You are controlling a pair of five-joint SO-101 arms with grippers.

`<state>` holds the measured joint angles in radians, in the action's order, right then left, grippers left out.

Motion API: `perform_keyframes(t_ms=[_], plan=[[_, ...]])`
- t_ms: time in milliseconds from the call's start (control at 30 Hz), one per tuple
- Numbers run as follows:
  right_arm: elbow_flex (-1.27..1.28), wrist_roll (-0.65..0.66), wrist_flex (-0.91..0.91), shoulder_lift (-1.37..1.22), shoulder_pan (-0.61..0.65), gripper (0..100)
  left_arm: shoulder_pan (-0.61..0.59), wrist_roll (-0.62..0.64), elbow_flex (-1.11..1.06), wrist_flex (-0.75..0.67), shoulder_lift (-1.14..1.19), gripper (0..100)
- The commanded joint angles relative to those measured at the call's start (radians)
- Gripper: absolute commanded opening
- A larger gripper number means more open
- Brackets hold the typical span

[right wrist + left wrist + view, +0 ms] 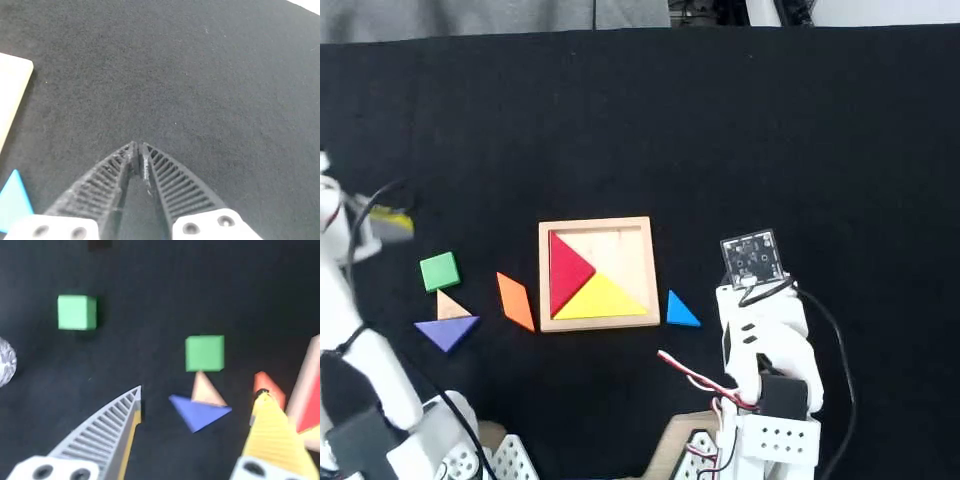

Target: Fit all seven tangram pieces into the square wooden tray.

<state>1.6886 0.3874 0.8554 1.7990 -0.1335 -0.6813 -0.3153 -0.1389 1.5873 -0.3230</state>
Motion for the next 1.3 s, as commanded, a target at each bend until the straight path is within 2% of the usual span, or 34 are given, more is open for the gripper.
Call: perform_keyframes(t_ms=[0,167,367,567,700,833,933,1133,1267], plan=[[-0.004,-0.009,0.003,0.079,0.011,1.2,-0.119,-0.130,-0.113,-0.054,-0.028,35],[-0.004,-0.009,0.003,0.079,0.012,1.2,-0.251,-0.264,-0.283,-0.124,-0.034,35],[-0.010,-0.002,0.002,0.082,0.020,1.2,-0.285,-0.345,-0.473,-0.196,-0.034,35],[-0.012,0.124,0.003,0.079,0.187,1.2,-0.278,-0.345,-0.694,-0.331,-0.034,35],[-0.048,0.158,0.003,0.074,0.255,1.2,-0.312,-0.348,-0.820,-0.468,-0.034,35],[-0.128,0.153,0.003,0.073,0.293,1.2,-0.383,-0.348,-0.874,-0.552,-0.035,35],[-0.180,0.152,0.003,0.071,0.339,1.2,-0.421,-0.348,-0.889,-0.563,-0.035,35],[-0.271,0.150,0.020,0.070,0.439,1.2,-0.421,-0.347,-0.885,-0.577,-0.037,35],[-0.371,0.150,0.075,0.054,0.493,1.2,-0.421,-0.342,-0.903,-0.611,-0.118,35]])
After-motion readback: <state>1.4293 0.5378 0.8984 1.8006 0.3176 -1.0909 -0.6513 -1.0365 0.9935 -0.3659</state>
